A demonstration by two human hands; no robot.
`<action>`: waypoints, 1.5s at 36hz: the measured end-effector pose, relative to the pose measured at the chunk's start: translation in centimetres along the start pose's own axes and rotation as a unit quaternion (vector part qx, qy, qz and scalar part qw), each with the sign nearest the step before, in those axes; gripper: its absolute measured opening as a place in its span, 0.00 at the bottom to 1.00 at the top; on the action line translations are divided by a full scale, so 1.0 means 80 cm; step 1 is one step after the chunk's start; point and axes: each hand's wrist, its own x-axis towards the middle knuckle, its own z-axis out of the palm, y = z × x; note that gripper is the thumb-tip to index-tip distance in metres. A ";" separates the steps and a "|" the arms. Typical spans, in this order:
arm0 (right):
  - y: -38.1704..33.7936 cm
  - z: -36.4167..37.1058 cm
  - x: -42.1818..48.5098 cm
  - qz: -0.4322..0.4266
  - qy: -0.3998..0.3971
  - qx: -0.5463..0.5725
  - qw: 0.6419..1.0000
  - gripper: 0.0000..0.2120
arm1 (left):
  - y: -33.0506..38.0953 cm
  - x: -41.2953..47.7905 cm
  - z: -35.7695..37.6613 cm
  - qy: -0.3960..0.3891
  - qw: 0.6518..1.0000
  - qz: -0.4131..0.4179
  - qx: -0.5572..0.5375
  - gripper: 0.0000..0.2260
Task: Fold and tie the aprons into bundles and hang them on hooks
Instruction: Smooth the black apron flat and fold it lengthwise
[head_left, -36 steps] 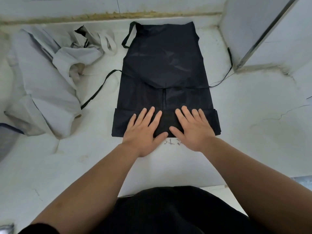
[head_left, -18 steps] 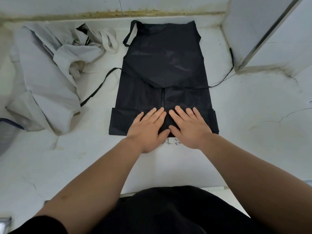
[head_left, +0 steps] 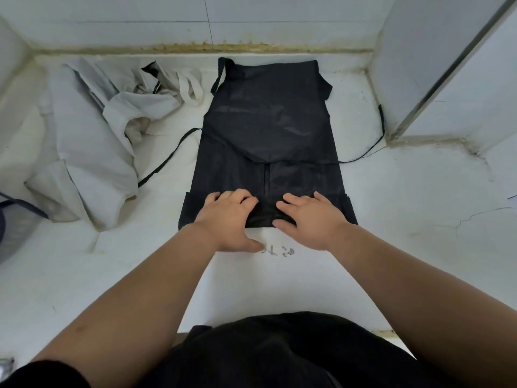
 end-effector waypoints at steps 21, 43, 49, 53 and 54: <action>0.027 -0.080 0.033 0.039 -0.131 0.126 0.983 0.05 | -0.024 0.033 -0.055 -0.115 0.969 -0.058 -0.209 0.08; 0.031 -0.068 0.064 0.053 0.086 -0.132 0.986 0.22 | -0.042 0.058 -0.048 0.042 0.987 0.047 0.149 0.30; 0.015 -0.016 0.060 0.072 0.009 0.003 0.997 0.32 | -0.023 0.052 0.005 0.003 1.000 -0.010 0.009 0.28; 0.029 -0.007 0.054 0.092 -0.002 0.040 0.995 0.32 | -0.057 0.039 0.030 0.036 0.997 -0.067 0.025 0.37; 0.030 -0.007 0.055 0.094 0.010 0.054 0.994 0.30 | -0.062 0.037 0.032 0.034 0.996 -0.078 0.022 0.37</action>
